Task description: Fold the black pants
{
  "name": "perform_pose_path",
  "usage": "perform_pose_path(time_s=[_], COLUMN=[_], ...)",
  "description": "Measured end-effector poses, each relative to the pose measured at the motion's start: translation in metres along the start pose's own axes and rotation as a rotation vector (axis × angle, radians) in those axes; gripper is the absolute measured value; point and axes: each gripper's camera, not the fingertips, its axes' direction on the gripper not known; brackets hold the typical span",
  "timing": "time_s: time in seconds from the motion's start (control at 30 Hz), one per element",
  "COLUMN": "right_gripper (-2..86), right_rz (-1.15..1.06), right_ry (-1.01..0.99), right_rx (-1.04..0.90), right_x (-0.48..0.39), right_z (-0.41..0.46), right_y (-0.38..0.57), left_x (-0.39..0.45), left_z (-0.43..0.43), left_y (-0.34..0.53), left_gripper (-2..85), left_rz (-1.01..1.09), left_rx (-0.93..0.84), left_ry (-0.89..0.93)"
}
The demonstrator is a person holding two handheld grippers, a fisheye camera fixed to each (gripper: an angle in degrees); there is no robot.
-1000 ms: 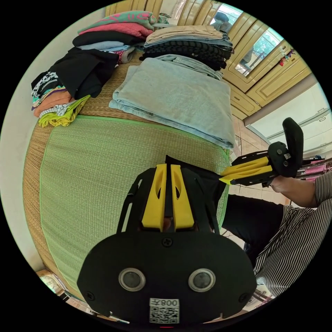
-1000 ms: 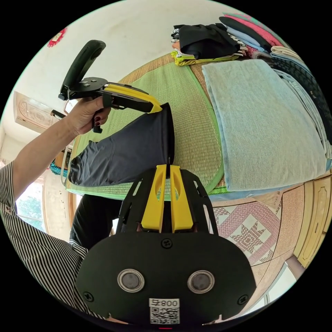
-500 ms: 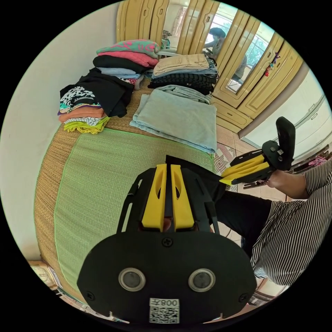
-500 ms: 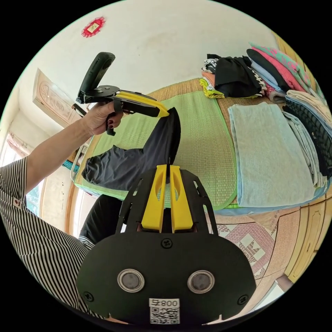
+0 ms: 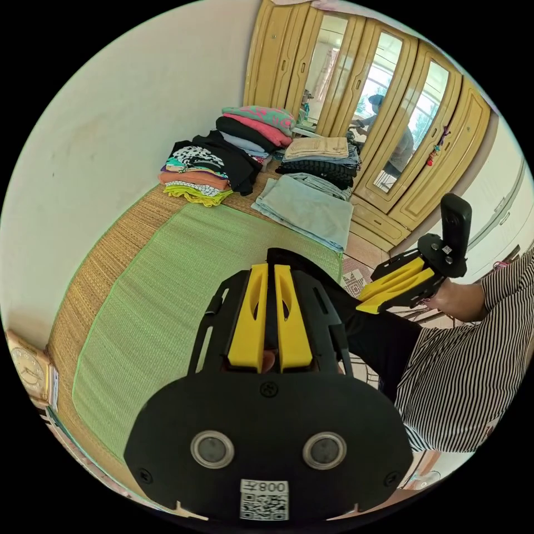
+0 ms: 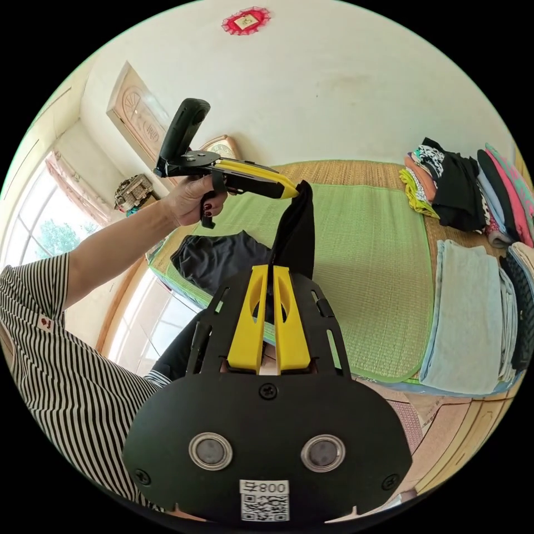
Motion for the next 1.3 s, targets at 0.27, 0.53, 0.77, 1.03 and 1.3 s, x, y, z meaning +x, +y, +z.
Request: perform_pose_path(time_s=[0.27,0.53,0.77,1.03,1.3], right_gripper=[1.6,1.5,1.6,1.8,0.8], right_rz=[-0.080,-0.121,-0.118,-0.113,-0.092], right_ry=[-0.125,-0.184,-0.207,-0.245,-0.323], right_rx=[-0.100,-0.265,-0.380,-0.480,-0.522], right_x=[-0.026,-0.030,-0.021,-0.006,0.010], right_z=[0.068,0.157,0.221,0.279,0.311], right_y=[-0.033,-0.062,-0.080,-0.098,-0.114], left_x=[-0.063,-0.126,-0.171,-0.205,-0.213], left_z=[-0.042,-0.050,-0.039,-0.031,-0.048], left_y=[0.119,0.229,0.307,0.377,0.444], left_gripper=[2.1,2.3,2.2,1.5,1.0], left_rz=[-0.168,-0.331,-0.453,-0.568,-0.739], left_rx=[0.030,0.010,-0.029,-0.072,0.011], left_ry=[0.009,0.061,0.104,0.110,0.115])
